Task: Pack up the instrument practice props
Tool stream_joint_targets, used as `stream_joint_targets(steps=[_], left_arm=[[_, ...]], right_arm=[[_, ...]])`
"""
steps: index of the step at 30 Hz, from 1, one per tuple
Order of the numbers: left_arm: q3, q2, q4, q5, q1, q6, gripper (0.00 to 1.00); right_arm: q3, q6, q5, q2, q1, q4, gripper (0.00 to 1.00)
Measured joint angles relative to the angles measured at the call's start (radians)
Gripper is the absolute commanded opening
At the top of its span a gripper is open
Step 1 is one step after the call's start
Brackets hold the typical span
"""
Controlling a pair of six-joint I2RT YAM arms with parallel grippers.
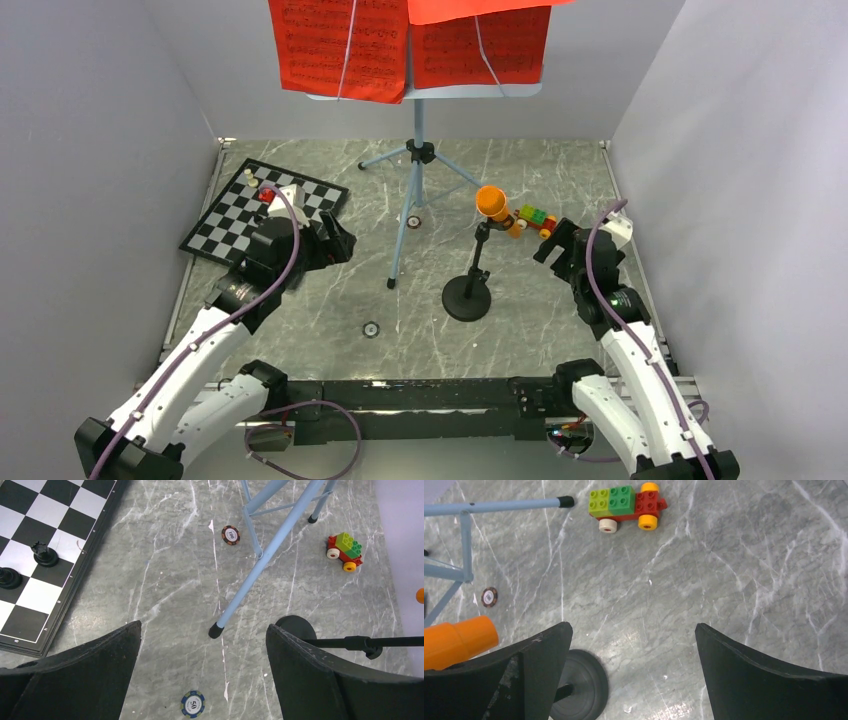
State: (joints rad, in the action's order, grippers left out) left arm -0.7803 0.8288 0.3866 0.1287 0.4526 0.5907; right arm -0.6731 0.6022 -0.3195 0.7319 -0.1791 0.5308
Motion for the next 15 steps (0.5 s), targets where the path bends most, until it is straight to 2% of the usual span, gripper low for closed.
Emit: stream_joint_targets(steps=[15], left_arm=[[0.023, -0.022, -0.024, -0.027, -0.002, -0.050, 0.99]], right_arm=[[-0.082, -0.051, -0.020, -0.102, 0.000, 0.119, 0.98]])
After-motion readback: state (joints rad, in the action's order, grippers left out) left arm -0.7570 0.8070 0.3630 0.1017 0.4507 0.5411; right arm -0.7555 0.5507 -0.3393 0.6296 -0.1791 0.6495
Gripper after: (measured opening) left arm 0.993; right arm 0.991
